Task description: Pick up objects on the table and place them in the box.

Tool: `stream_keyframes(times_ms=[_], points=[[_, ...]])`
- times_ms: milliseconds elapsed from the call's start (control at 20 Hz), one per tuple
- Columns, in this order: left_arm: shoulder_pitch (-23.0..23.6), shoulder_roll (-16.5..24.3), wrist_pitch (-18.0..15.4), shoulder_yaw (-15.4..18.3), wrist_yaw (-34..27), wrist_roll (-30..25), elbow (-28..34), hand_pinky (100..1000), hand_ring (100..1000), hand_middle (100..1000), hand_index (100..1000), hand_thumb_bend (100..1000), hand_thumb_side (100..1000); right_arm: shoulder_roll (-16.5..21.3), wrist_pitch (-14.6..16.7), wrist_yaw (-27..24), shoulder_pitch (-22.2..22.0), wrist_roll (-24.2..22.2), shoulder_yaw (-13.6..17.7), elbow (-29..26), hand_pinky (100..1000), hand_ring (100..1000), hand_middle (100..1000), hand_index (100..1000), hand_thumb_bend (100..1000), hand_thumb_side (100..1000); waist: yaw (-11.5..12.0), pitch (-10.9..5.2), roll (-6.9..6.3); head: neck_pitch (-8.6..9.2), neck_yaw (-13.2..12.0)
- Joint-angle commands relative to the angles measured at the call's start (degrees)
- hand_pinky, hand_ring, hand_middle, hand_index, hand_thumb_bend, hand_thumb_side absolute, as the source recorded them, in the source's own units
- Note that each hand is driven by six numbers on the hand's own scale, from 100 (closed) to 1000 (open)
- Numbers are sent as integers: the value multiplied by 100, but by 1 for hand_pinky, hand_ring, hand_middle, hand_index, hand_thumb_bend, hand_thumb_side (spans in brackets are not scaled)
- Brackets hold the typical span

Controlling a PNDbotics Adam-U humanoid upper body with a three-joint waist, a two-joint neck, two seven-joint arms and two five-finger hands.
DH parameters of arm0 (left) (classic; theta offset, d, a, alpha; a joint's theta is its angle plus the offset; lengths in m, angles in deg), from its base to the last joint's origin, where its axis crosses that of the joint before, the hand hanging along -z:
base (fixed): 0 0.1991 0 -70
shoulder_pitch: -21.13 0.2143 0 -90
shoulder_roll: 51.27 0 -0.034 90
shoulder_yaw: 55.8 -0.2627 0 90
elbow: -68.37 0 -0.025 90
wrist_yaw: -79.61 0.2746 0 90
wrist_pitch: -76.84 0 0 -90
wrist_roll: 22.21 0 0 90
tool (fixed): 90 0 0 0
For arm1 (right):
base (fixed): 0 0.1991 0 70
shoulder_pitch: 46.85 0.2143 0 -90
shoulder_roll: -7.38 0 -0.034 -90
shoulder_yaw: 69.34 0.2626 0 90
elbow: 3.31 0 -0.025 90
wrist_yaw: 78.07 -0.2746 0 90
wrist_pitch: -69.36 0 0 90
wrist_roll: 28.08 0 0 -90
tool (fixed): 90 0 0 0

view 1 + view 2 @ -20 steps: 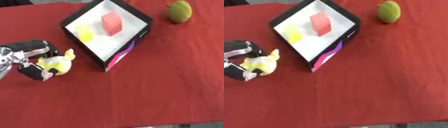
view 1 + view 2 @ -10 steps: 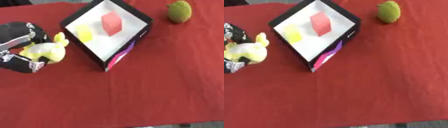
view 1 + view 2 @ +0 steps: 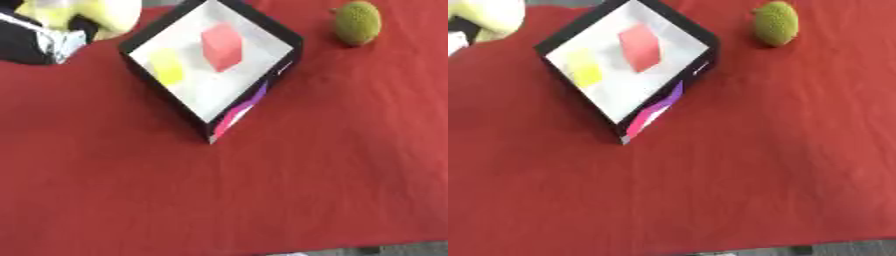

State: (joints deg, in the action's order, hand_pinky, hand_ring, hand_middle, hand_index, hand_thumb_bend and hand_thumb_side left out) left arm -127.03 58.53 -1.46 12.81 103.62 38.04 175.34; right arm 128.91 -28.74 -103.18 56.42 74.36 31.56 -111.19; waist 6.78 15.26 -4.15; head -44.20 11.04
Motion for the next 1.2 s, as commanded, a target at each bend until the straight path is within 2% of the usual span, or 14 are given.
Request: stream_keyframes(times_ms=[50, 200, 400, 600, 700, 900, 950, 1050, 1200], points=[[-391, -188, -382, 150, -328, 277, -690, 702, 535, 487, 575, 100, 100, 195, 22, -20, 142, 28, 90, -54, 957, 766, 746, 825, 100, 591, -40, -215, -62, 9, 0], [-702, -583, -909, 158, -166, 327, -1665, 700, 535, 483, 568, 100, 100, 217, 46, -14, 397, -8, 32, -74, 956, 767, 747, 826, 100, 582, -236, -172, -108, 9, -146], [-957, -1118, -1476, 224, 482, 397, -2935, 702, 551, 490, 571, 100, 100, 205, 52, -32, 643, -116, -67, -107, 958, 768, 748, 829, 100, 577, -520, -117, -157, 9, -334], [-995, -1404, -2036, 231, 1394, 448, -3833, 695, 565, 499, 575, 103, 100, 167, 40, -42, 724, -156, -92, -85, 957, 767, 747, 826, 100, 585, -644, -81, -202, 33, -445], [-935, -1518, -2255, 246, 1785, 495, -4221, 698, 572, 507, 586, 138, 100, 151, 35, -51, 744, -167, -95, -77, 958, 767, 747, 826, 100, 583, -678, -75, -217, 29, -485], [-742, -1630, -2450, 317, 2062, 646, -4640, 726, 595, 542, 624, 208, 100, 152, 19, -29, 838, -190, -97, -59, 958, 769, 749, 827, 100, 579, -722, -71, -227, 21, -537], [-718, -1655, -2467, 331, 2092, 672, -4726, 725, 595, 542, 624, 208, 100, 150, 16, -35, 858, -195, -102, -51, 958, 769, 748, 827, 100, 547, -727, -71, -224, 23, -543], [-675, -1724, -2479, 372, 2148, 737, -4898, 728, 596, 549, 633, 202, 100, 138, 13, -51, 883, -212, -118, -45, 958, 769, 749, 826, 100, 581, -733, -67, -215, 38, -551], [-656, -1818, -2515, 397, 2218, 790, -5071, 752, 628, 590, 677, 270, 100, 116, 3, -63, 888, -223, -126, -33, 958, 768, 748, 826, 100, 583, -734, -56, -199, 48, -550]])
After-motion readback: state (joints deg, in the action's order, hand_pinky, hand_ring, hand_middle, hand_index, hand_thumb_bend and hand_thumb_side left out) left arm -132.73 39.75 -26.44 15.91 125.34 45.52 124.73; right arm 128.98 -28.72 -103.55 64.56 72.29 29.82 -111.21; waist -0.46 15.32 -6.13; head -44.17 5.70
